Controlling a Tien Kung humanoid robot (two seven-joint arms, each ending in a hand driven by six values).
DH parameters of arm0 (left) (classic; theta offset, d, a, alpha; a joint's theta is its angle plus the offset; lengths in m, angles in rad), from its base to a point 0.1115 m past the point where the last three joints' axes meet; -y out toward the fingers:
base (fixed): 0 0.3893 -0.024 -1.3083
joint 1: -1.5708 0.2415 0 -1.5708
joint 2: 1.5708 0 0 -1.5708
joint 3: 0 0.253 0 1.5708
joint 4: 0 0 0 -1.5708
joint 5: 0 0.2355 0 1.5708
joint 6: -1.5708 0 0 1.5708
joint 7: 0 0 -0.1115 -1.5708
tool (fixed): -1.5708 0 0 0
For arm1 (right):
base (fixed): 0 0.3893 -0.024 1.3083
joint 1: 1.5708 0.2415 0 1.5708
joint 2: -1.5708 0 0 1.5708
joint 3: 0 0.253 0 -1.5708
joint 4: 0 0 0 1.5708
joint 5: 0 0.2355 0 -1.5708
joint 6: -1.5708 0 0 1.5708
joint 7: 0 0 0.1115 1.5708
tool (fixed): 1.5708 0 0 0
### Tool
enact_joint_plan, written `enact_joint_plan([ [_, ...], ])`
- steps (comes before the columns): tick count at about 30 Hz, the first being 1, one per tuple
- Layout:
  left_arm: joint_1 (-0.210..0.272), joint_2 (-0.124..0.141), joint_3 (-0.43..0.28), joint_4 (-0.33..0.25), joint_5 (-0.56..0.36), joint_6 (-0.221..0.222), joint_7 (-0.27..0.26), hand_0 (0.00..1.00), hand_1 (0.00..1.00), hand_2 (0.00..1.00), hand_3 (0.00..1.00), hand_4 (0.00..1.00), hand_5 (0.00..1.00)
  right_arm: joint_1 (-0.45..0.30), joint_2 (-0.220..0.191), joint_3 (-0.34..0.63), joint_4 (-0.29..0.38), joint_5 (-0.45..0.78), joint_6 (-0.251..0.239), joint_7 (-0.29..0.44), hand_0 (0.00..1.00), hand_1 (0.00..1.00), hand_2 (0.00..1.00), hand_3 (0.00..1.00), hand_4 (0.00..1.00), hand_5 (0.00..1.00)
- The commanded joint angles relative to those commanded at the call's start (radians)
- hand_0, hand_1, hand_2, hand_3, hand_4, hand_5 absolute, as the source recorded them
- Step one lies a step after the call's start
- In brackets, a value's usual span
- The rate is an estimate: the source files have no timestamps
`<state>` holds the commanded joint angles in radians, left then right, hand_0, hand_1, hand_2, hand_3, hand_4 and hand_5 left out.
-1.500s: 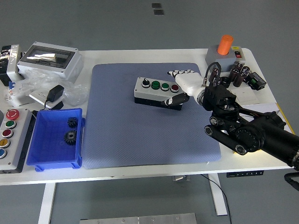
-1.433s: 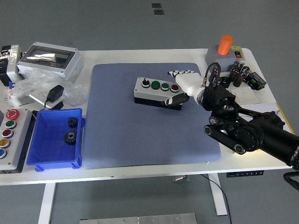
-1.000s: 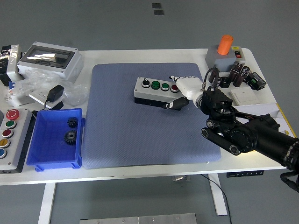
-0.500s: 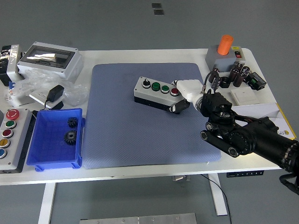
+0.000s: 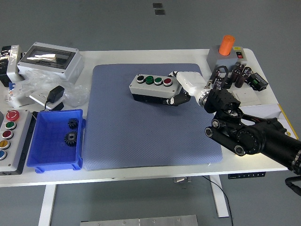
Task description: Pick up the button,place it on the desk,press the button,press the button
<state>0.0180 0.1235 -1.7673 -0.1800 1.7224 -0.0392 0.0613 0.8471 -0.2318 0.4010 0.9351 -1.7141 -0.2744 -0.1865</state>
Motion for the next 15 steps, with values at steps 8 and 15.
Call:
enact_joint_plan([
  [8,0.001,-0.002,-0.003,0.0,-0.001,0.001,-0.003,0.731,0.734,0.622,0.638,0.545,0.247,-0.013,-0.027,0.007,0.071,0.002,-0.011,0.033,0.215,0.375,0.352,0.333,0.472,0.002],
  [15,0.0,-0.003,-0.005,0.0,-0.002,0.001,-0.005,0.731,0.734,0.623,0.638,0.54,0.257,-0.028,-0.044,0.0,0.114,0.055,-0.036,0.111,0.214,0.374,0.35,0.333,0.465,0.002],
])
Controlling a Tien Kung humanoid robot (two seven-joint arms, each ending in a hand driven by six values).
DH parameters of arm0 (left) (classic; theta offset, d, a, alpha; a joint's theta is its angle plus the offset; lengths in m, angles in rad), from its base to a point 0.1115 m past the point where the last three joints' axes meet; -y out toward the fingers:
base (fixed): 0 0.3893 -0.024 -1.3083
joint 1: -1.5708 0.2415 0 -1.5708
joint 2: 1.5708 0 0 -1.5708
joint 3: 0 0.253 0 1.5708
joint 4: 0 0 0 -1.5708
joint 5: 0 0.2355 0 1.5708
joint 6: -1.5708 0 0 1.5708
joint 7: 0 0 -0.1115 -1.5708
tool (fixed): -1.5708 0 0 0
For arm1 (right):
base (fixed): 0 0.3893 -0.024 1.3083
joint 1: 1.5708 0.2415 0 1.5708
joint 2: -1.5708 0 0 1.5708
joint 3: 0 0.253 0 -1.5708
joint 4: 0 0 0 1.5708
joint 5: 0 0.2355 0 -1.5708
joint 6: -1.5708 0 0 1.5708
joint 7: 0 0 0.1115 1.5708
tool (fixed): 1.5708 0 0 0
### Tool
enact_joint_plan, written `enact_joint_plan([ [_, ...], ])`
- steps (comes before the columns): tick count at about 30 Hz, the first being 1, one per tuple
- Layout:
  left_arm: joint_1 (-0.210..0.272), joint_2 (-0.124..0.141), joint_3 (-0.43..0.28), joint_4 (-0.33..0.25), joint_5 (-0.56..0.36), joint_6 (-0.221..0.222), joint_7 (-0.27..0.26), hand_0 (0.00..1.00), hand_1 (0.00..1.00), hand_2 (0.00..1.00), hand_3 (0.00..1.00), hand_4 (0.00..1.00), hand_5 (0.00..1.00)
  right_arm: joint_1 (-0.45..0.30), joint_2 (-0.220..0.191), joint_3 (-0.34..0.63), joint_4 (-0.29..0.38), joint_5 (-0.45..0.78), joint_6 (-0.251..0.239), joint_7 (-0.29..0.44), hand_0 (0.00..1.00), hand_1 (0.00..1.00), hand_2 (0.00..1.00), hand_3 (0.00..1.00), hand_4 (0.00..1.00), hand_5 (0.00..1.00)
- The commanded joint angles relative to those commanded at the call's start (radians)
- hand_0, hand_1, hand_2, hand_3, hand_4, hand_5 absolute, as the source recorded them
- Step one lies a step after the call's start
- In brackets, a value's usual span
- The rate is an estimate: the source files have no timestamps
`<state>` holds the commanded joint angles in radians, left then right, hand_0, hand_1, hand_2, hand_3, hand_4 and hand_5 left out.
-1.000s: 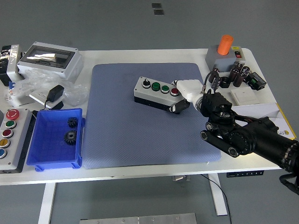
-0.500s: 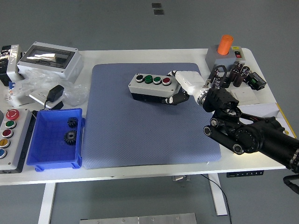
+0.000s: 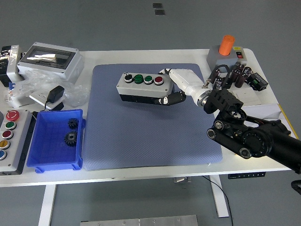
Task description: Pick up the button,place it on the desk,press the button,press the button
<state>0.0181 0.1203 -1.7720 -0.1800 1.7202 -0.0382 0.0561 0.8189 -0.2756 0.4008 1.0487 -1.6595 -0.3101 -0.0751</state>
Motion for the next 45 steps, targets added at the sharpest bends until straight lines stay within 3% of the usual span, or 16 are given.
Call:
enact_joint_plan([
  [13,0.001,-0.003,0.0,0.0,-0.003,0.0,-0.001,0.731,0.734,0.626,0.638,0.531,0.271,-0.057,-0.07,-0.081,0.175,0.02,-0.049,0.07,0.209,0.362,0.335,0.328,0.459,0.002],
  [33,-0.001,-0.004,0.005,0.0,-0.007,-0.002,-0.002,0.731,0.734,0.629,0.641,0.537,0.286,-0.099,-0.051,-0.095,0.052,-0.022,-0.072,0.094,0.225,0.37,0.335,0.328,0.445,0.002],
  [39,0.0,-0.004,0.006,0.0,-0.006,-0.002,-0.001,0.731,0.734,0.629,0.641,0.537,0.286,-0.105,-0.05,-0.085,0.029,-0.083,-0.057,0.095,0.225,0.37,0.335,0.328,0.445,0.002],
  [40,0.001,-0.005,0.006,0.0,-0.007,-0.002,-0.001,0.731,0.734,0.63,0.641,0.541,0.29,-0.107,-0.051,-0.083,0.027,-0.092,-0.051,0.095,0.335,0.51,0.505,0.42,0.512,0.002],
  [44,0.001,-0.005,0.006,0.0,-0.006,-0.002,-0.001,0.731,0.734,0.63,0.641,0.541,0.29,-0.109,-0.052,-0.079,0.021,-0.116,-0.025,0.092,0.335,0.51,0.505,0.42,0.512,0.002],
  [45,0.001,-0.005,0.006,0.0,-0.006,-0.002,-0.001,0.731,0.734,0.629,0.641,0.545,0.296,-0.109,-0.052,-0.078,0.02,-0.121,-0.019,0.091,0.656,0.734,0.732,0.693,0.572,0.02],
])
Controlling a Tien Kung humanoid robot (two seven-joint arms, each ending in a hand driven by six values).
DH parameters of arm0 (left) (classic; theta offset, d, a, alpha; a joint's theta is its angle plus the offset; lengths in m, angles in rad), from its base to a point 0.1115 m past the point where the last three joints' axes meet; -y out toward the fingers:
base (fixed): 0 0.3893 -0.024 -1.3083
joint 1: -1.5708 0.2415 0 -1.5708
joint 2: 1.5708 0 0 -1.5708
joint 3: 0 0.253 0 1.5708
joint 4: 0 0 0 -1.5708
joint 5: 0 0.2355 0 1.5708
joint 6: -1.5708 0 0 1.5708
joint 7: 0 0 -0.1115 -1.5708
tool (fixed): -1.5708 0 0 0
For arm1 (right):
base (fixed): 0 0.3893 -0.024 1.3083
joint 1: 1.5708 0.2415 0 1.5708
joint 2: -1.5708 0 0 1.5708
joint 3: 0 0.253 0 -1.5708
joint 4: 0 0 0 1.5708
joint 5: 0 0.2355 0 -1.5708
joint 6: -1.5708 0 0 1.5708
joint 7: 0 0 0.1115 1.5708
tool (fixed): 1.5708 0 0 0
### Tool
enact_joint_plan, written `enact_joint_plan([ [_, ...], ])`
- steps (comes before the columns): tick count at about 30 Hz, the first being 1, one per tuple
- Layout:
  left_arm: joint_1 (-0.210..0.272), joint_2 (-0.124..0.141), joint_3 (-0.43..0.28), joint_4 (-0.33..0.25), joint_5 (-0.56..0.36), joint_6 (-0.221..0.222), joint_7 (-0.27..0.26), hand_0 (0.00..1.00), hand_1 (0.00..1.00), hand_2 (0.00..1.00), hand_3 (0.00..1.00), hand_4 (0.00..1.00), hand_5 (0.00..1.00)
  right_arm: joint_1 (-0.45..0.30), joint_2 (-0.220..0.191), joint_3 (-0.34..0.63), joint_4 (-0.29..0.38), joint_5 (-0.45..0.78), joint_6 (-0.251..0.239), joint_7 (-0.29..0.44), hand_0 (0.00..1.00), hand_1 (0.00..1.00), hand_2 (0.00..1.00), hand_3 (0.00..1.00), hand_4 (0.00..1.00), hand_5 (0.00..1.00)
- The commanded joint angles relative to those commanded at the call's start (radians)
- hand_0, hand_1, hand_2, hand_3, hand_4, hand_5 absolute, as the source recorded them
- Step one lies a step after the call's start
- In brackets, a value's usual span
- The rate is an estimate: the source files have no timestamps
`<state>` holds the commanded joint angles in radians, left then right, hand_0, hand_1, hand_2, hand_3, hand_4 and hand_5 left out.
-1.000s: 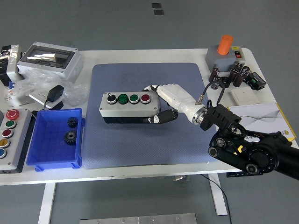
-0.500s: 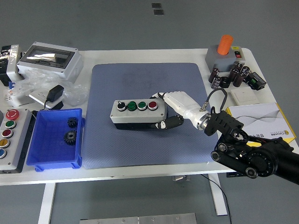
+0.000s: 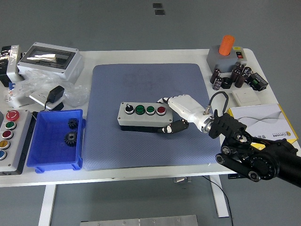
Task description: Pick up the button,place it on the desk,press the button,press the button
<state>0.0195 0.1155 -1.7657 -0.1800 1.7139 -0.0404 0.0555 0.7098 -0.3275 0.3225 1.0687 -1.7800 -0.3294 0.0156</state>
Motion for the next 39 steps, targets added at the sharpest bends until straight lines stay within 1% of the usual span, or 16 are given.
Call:
enact_joint_plan([
  [5,0.001,0.0,-0.001,0.0,0.001,0.0,0.0,0.731,0.734,0.629,0.641,0.545,0.296,-0.001,0.001,0.002,-0.005,-0.016,0.025,-0.007,0.656,0.734,0.732,0.693,0.572,0.02],
  [6,0.001,0.0,0.0,0.0,0.001,0.0,0.0,0.731,0.734,0.629,0.641,0.546,0.296,-0.002,0.001,0.002,-0.006,-0.02,0.028,-0.01,0.789,0.844,0.898,0.924,0.701,0.076],
  [12,0.003,0.0,0.0,0.0,0.001,-0.001,0.0,0.731,0.734,0.629,0.641,0.546,0.296,-0.003,0.003,0.004,-0.009,-0.029,0.034,-0.019,0.789,0.844,0.898,0.924,0.701,0.076],
  [13,0.003,0.0,0.0,0.0,0.001,-0.001,0.0,0.731,0.734,0.629,0.641,0.545,0.296,-0.003,0.003,0.004,-0.009,-0.029,0.035,-0.021,0.836,0.887,0.961,0.998,0.796,0.152],
  [18,0.004,-0.001,0.0,0.0,0.001,-0.002,0.0,0.731,0.734,0.629,0.641,0.545,0.296,-0.003,0.001,0.005,0.001,-0.028,0.041,-0.02,0.836,0.887,0.961,0.998,0.796,0.152],
  [19,0.004,-0.001,-0.001,0.0,0.001,-0.002,0.0,0.731,0.734,0.629,0.641,0.545,0.297,-0.003,0.0,0.007,0.004,-0.026,0.043,-0.019,0.853,0.904,0.978,0.998,0.822,0.175],
  [24,0.004,0.0,-0.003,0.0,0.001,-0.005,-0.007,0.731,0.734,0.629,0.641,0.545,0.297,-0.002,-0.005,0.019,0.021,0.001,0.071,-0.007,0.853,0.904,0.978,0.998,0.822,0.175],
  [25,0.004,-0.001,-0.004,0.0,0.0,-0.006,-0.01,0.731,0.734,0.628,0.64,0.544,0.295,-0.003,-0.006,0.023,0.024,0.007,0.077,-0.005,0.861,0.911,0.989,0.998,0.861,0.215],
  [30,0.004,-0.001,-0.007,0.0,-0.002,-0.011,-0.023,0.731,0.734,0.628,0.64,0.544,0.295,-0.004,-0.015,0.041,0.047,0.031,0.104,0.005,0.861,0.911,0.989,0.998,0.861,0.215],
  [31,0.004,-0.001,-0.008,0.0,-0.002,-0.013,-0.025,0.731,0.734,0.629,0.64,0.542,0.298,-0.004,-0.017,0.044,0.052,0.033,0.108,0.006,0.873,0.928,0.998,0.998,0.996,0.366],
  [36,0.004,-0.001,-0.015,0.0,-0.002,-0.018,-0.043,0.731,0.734,0.629,0.64,0.542,0.298,-0.004,-0.032,0.059,0.089,0.04,0.134,0.009,0.873,0.928,0.998,0.998,0.996,0.366],
  [37,0.004,-0.001,-0.016,0.0,-0.002,-0.019,-0.046,0.73,0.734,0.625,0.635,0.533,0.303,-0.004,-0.036,0.064,0.099,0.042,0.14,0.009,0.888,0.948,0.998,0.998,0.998,0.423],
  [39,0.004,-0.002,-0.019,0.0,-0.002,-0.02,-0.053,0.73,0.734,0.625,0.635,0.533,0.303,-0.005,-0.045,0.077,0.123,0.047,0.149,0.008,0.888,0.948,0.998,0.998,0.998,0.423],
])
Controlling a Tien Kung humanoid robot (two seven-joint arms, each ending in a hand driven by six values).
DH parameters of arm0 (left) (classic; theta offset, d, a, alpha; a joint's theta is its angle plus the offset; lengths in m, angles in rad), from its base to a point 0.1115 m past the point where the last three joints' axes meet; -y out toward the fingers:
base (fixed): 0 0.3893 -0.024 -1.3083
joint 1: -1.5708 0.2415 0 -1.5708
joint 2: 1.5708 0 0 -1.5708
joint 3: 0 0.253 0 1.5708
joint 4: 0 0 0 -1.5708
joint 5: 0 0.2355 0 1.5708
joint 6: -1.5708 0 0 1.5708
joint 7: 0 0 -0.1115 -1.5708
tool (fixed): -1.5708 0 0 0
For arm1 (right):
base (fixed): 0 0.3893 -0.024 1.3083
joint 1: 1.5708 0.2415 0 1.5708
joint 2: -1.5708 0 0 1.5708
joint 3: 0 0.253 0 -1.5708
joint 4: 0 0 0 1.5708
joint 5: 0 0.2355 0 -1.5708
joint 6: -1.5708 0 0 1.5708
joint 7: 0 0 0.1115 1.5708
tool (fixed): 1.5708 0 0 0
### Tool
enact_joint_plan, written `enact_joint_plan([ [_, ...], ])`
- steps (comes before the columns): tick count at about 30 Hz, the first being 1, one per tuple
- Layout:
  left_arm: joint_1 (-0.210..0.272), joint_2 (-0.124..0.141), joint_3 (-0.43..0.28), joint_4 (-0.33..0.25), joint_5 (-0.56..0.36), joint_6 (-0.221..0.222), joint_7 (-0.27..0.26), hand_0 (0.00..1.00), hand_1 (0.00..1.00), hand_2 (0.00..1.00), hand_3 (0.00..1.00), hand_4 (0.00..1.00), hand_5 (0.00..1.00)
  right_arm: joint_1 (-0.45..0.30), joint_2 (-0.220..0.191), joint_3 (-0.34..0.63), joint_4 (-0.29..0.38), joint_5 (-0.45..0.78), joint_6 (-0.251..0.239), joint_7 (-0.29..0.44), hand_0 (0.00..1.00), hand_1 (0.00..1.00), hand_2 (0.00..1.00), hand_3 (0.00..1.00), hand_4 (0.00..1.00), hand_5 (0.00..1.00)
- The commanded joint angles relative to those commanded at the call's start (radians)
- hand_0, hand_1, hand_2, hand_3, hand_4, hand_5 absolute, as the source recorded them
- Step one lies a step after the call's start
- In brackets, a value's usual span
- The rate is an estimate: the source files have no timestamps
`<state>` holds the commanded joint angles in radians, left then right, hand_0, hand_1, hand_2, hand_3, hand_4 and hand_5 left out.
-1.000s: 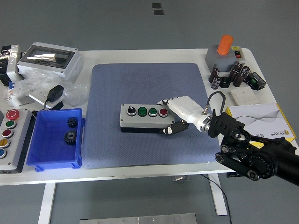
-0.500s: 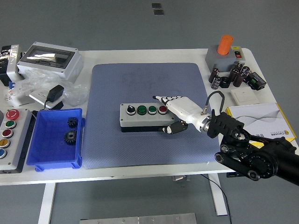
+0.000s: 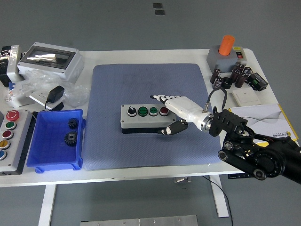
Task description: Pick up the button,place it on the desk,press the button,press the button
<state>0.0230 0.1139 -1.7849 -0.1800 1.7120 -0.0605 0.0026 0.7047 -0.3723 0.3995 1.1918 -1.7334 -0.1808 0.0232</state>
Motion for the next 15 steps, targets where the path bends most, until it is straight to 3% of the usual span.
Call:
enact_joint_plan([
  [5,0.0,0.0,-0.002,0.0,0.001,0.001,-0.009,0.73,0.734,0.622,0.631,0.524,0.299,-0.005,-0.026,0.073,0.066,-0.007,0.003,-0.01,0.903,0.958,0.998,0.998,0.998,0.463],
  [11,0.001,-0.002,0.0,0.0,-0.001,0.004,-0.011,0.73,0.732,0.621,0.631,0.522,0.301,-0.028,-0.084,0.162,0.178,-0.099,-0.081,-0.106,0.926,0.988,0.998,0.998,0.998,0.504],
  [15,0.003,-0.002,-0.002,0.0,0.0,0.005,-0.011,0.73,0.732,0.621,0.631,0.522,0.301,-0.03,-0.139,0.177,0.271,-0.189,-0.026,-0.192,0.926,0.988,0.998,0.998,0.998,0.504],
])
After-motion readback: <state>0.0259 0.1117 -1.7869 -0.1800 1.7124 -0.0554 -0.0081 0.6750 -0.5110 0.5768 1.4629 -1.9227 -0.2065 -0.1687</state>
